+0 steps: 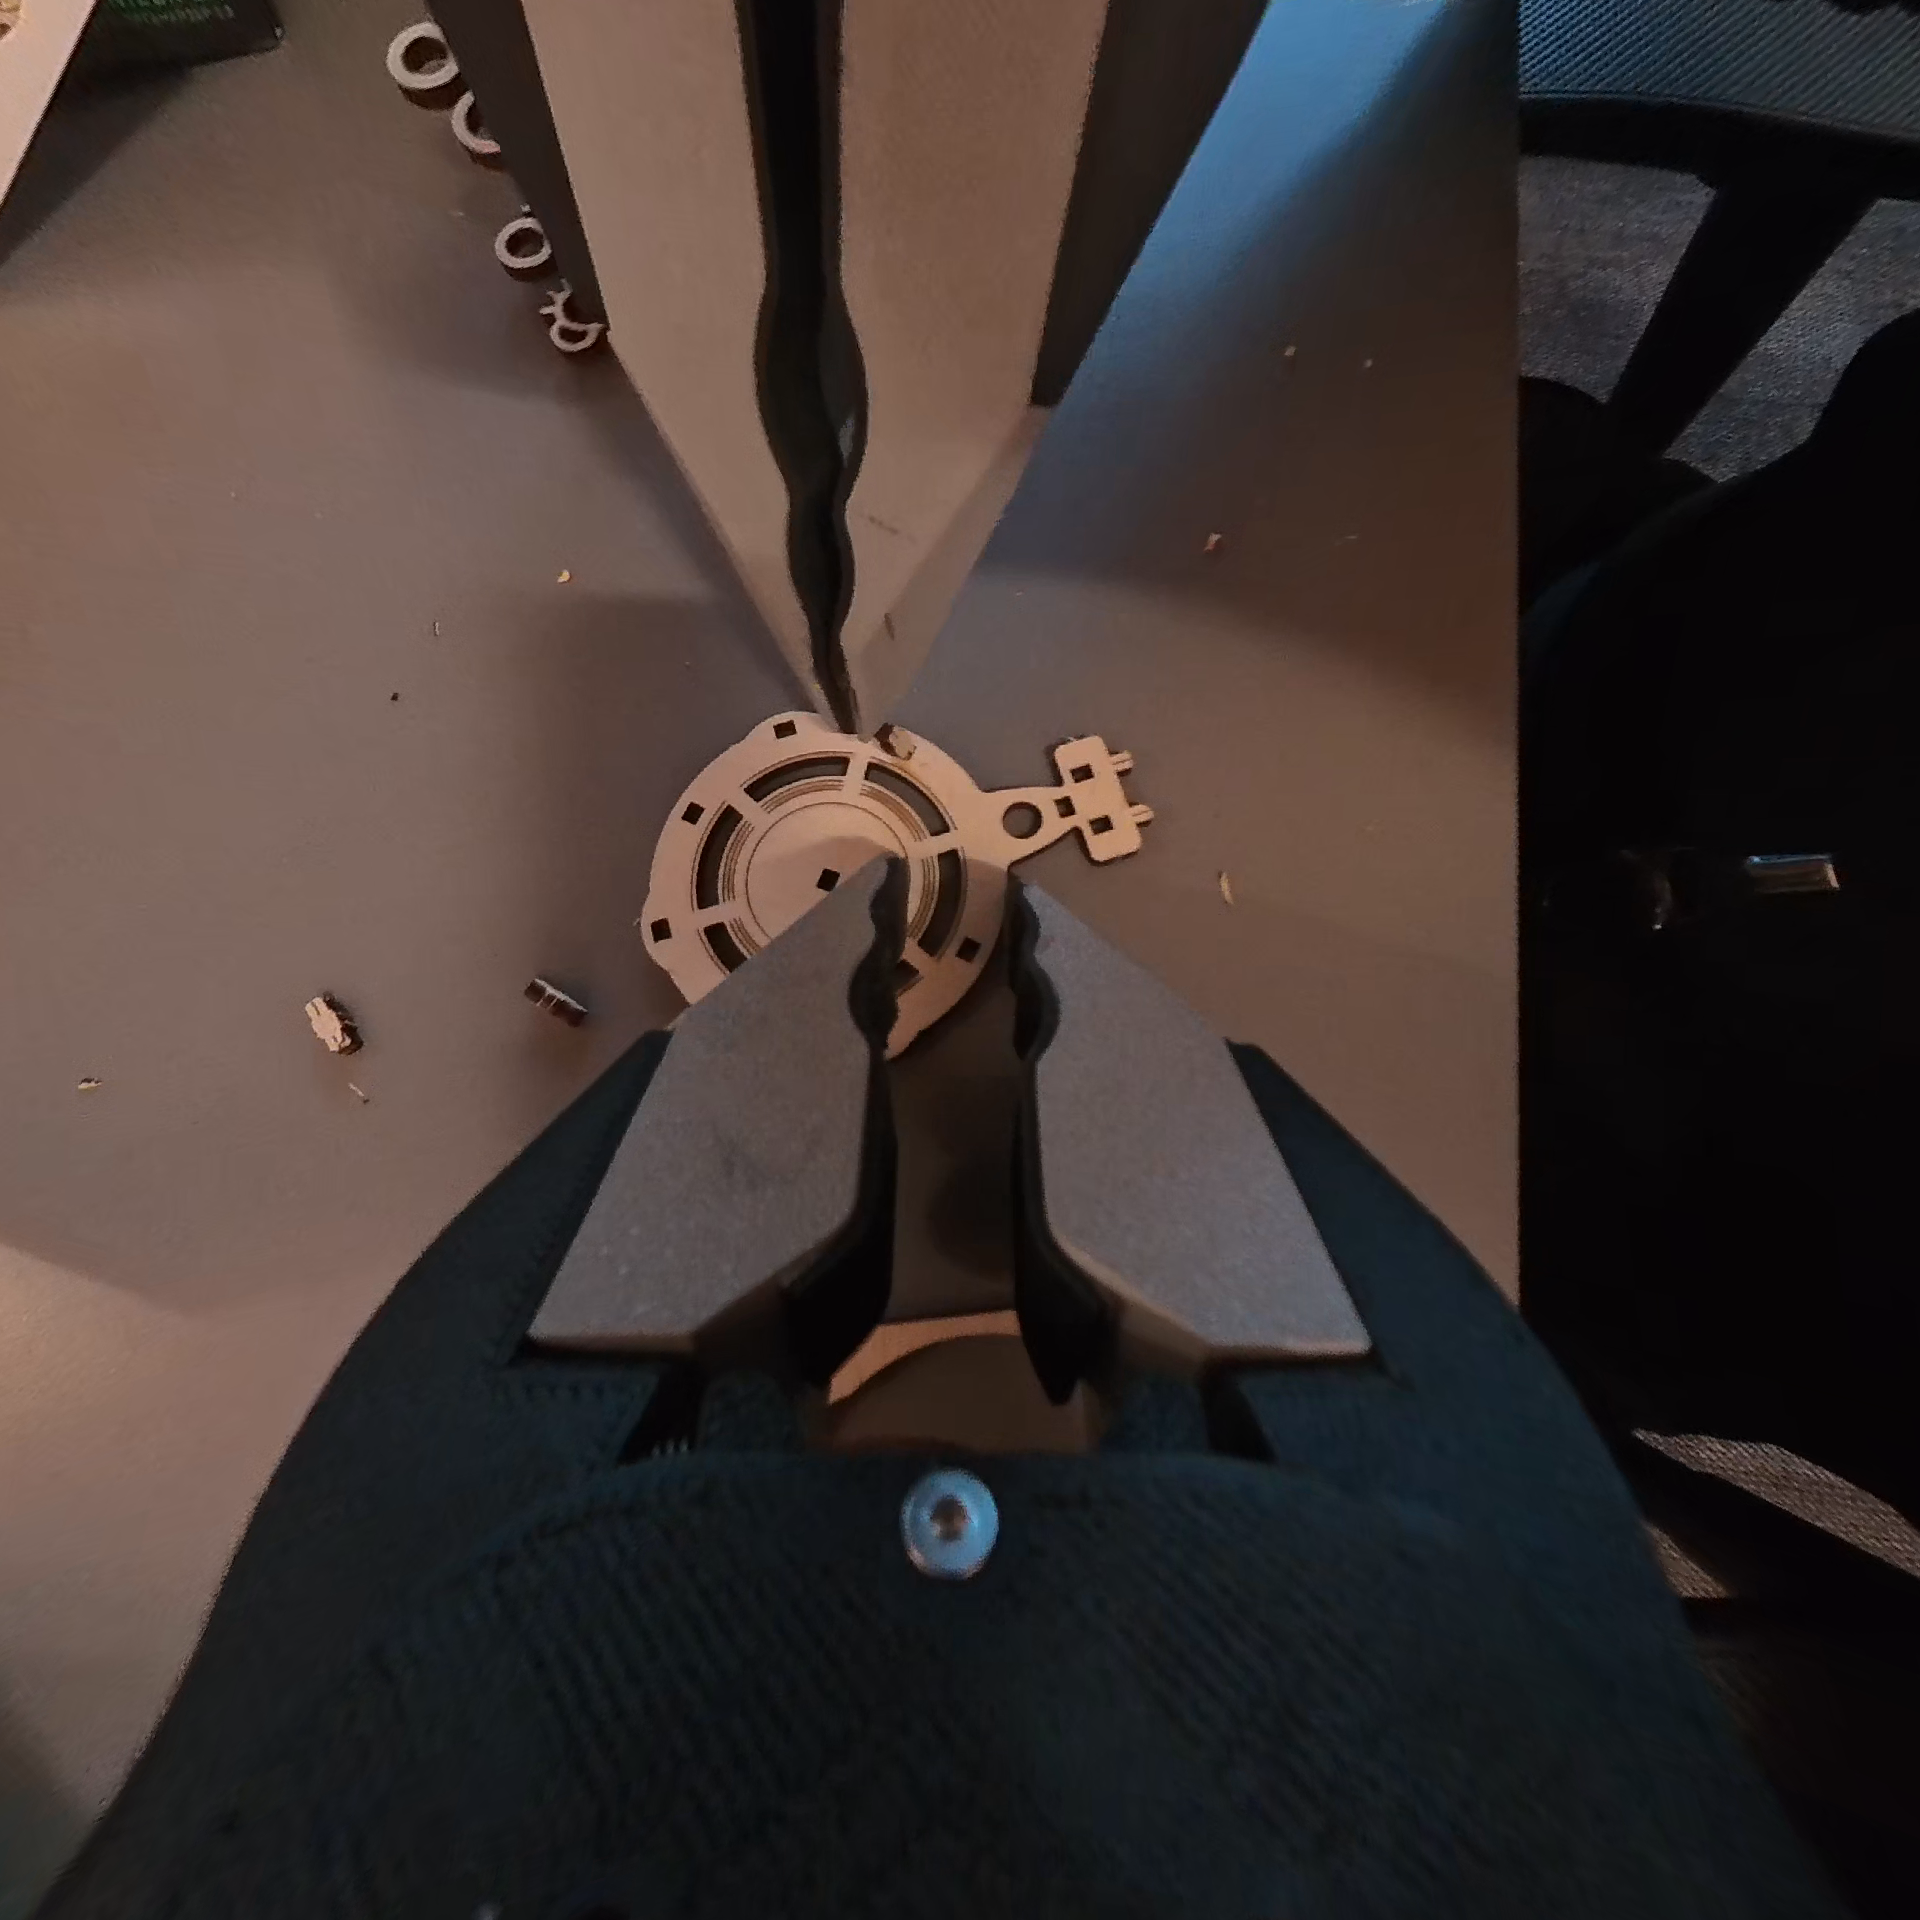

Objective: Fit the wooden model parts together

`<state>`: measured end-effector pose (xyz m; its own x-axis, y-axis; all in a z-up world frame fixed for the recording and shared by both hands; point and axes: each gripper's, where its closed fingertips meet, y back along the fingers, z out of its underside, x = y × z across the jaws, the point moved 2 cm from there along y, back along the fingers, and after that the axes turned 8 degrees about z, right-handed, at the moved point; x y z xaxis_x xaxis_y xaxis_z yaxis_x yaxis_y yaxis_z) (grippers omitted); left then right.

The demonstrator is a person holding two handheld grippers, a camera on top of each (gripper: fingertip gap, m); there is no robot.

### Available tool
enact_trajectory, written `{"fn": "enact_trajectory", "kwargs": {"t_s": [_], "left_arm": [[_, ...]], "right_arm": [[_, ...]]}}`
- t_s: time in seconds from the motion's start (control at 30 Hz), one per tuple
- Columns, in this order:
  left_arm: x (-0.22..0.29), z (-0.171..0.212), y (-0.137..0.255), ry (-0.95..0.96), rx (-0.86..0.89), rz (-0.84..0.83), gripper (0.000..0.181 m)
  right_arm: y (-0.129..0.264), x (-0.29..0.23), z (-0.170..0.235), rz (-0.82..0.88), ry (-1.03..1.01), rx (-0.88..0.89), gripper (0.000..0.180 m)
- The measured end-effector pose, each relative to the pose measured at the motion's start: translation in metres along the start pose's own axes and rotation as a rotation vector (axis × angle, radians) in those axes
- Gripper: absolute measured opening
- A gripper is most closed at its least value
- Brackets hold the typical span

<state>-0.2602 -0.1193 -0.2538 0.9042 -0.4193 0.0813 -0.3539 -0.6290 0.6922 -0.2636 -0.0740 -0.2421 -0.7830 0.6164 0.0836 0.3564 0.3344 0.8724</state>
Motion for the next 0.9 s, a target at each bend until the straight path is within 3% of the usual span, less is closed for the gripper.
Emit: {"fn": "enact_trajectory", "kwargs": {"t_s": [0.2, 0.37, 0.63, 0.73, 0.9], "left_arm": [[0.001, 0.000, 0.000, -0.001, 0.001, -0.004, 0.016], [0.002, 0.000, 0.000, -0.003, 0.003, -0.001, 0.014], [0.002, 0.000, 0.000, -0.003, 0.006, 0.003, 0.013], [0.002, 0.000, 0.000, -0.003, 0.006, 0.003, 0.013], [0.002, 0.000, 0.000, -0.004, 0.006, 0.002, 0.013]], "right_arm": [[0.001, -0.002, -0.001, 0.005, -0.003, 0.010, 0.000], [0.014, 0.006, -0.015, -0.012, -0.104, 0.152, 0.000], [0.004, 0.002, 0.001, -0.024, -0.191, 0.166, 0.000], [0.002, -0.002, 0.003, -0.045, -0.225, 0.187, 0.013], [-0.001, -0.005, 0.005, -0.038, -0.219, 0.195, 0.002]]}}
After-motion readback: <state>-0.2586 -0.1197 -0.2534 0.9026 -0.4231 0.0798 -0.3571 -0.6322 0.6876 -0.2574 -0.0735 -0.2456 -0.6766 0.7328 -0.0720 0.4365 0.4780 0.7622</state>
